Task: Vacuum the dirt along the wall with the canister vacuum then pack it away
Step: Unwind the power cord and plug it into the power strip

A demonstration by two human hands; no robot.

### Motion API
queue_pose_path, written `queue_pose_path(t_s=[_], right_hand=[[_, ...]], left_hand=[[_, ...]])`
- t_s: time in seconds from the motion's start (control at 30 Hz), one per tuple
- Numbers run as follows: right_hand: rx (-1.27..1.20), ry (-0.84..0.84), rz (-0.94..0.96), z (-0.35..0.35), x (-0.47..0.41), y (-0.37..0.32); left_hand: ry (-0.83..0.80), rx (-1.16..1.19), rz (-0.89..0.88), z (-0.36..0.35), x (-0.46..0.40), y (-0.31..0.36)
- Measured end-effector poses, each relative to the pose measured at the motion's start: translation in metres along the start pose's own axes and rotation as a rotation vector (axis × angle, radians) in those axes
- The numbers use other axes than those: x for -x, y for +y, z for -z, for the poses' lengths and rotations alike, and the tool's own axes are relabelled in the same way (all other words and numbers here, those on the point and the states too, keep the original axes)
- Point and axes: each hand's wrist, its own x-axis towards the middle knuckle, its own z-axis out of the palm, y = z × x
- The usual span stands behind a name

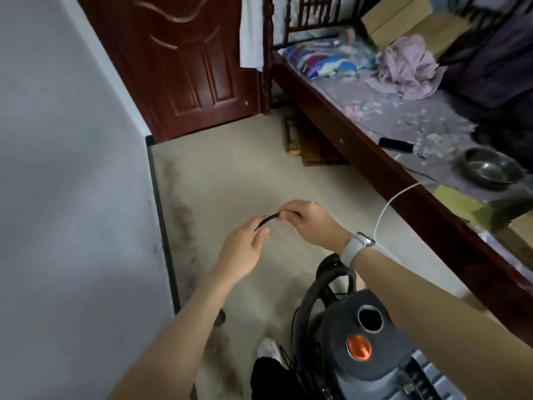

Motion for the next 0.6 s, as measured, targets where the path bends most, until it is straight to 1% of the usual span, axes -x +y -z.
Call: queue_pose_path(t_s=[0.07,0.17,0.23,0.3,0.37,0.47,0.6], right_hand=[[-0.050,0.055,-0.016,0.010,-0.026,0.006],[-0.119,0.151,-0.068,0.022,-0.048,0.021],[-0.116,0.257,-0.155,0.029,-0.057,0.038],[-0.093,0.345,-0.269,0.034,-0.065,0.054],[-0.068,0.419,-0.369,0.036,-0.072,0.069],[-0.062,0.556,-0.454,0.039,-0.089,0.082],[-0.064,0.573,-0.518,0.043,-0.123,0.096]], left_hand=[[0.009,0.138,0.002,0.012,-0.037,0.001],[0.087,0.211,0.055,0.029,-0.080,-0.006],[0.162,0.236,0.121,0.035,-0.104,-0.011],[0.197,0.237,0.130,0.035,-0.130,-0.016],[0.131,0.252,0.096,0.031,-0.158,-0.015],[-0.019,0.281,-0.001,0.019,-0.206,-0.008],[-0.253,0.237,-0.221,-0.003,-0.276,0.002]])
